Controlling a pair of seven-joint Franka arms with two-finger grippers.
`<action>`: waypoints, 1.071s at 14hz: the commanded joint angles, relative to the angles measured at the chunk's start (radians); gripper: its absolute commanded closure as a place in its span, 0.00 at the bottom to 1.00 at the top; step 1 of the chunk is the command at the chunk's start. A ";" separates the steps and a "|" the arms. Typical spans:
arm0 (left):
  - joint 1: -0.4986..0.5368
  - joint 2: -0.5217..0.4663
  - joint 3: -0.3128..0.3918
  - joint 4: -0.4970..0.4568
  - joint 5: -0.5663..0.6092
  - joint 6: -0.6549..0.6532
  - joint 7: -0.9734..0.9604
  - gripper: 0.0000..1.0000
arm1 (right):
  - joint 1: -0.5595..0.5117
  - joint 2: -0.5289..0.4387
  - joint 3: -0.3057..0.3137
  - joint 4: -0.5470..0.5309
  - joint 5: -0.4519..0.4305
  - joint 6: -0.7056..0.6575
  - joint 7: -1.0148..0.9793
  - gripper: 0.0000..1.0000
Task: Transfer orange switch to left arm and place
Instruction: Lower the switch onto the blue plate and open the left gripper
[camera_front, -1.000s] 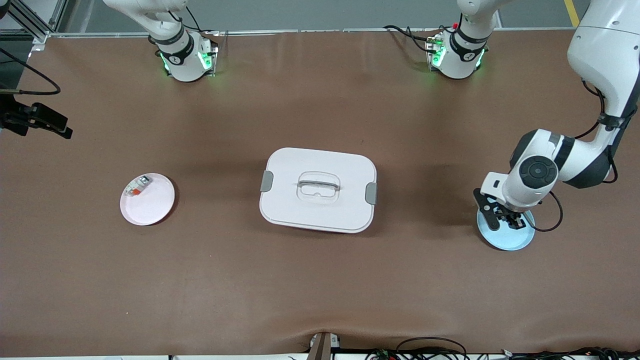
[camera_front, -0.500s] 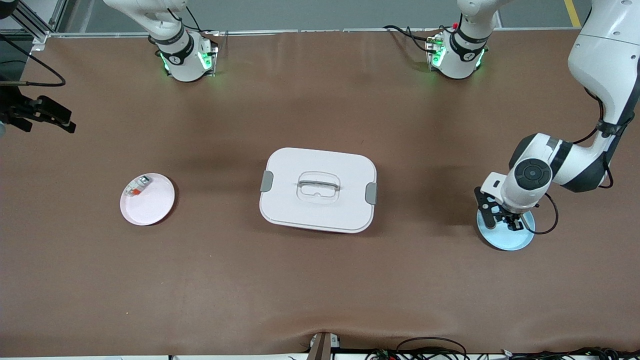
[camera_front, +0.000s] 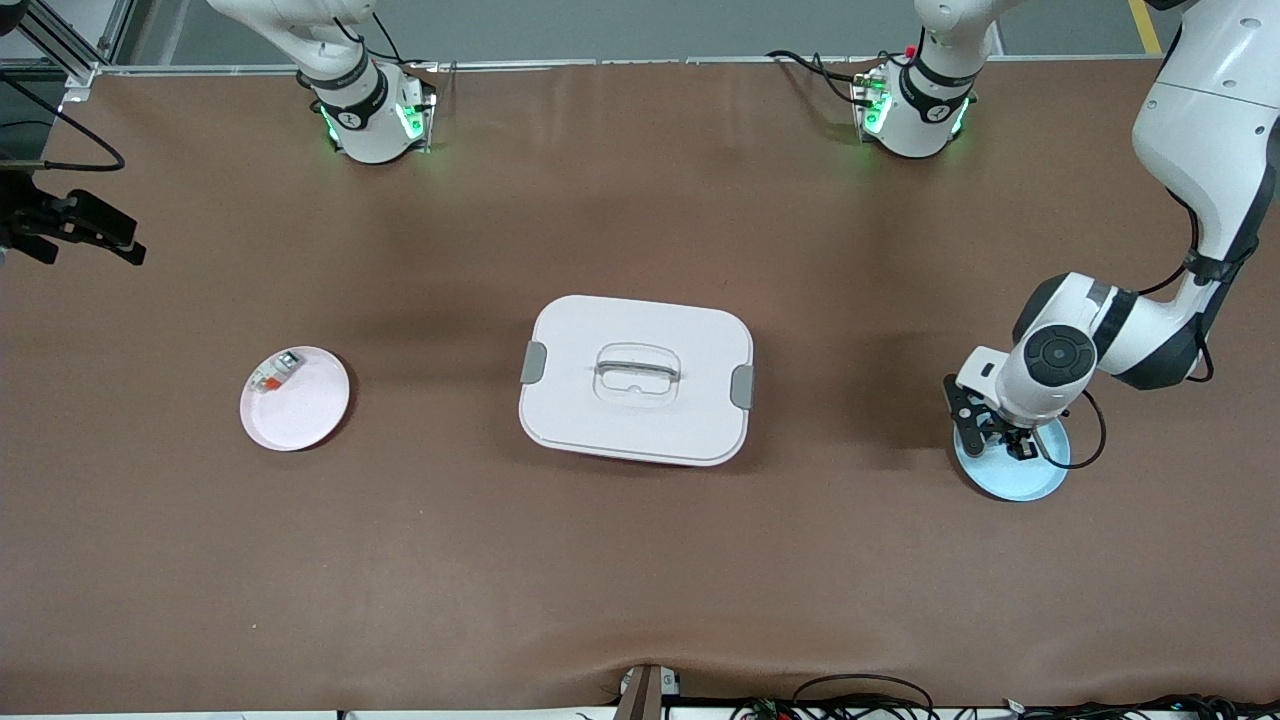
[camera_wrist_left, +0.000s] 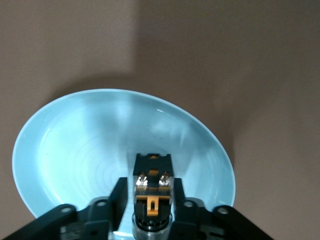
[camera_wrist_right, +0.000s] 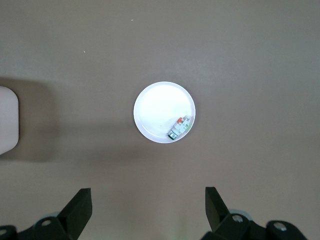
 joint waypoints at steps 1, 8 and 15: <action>-0.005 -0.011 -0.006 0.024 0.031 0.007 -0.033 0.00 | -0.009 -0.022 0.007 -0.010 0.017 -0.003 -0.005 0.00; 0.004 -0.126 -0.015 0.147 -0.282 -0.067 -0.074 0.00 | -0.011 -0.020 0.007 -0.005 0.016 0.000 -0.007 0.00; -0.015 -0.152 -0.069 0.426 -0.423 -0.366 -0.366 0.00 | -0.011 -0.017 0.005 0.009 0.016 -0.003 -0.005 0.00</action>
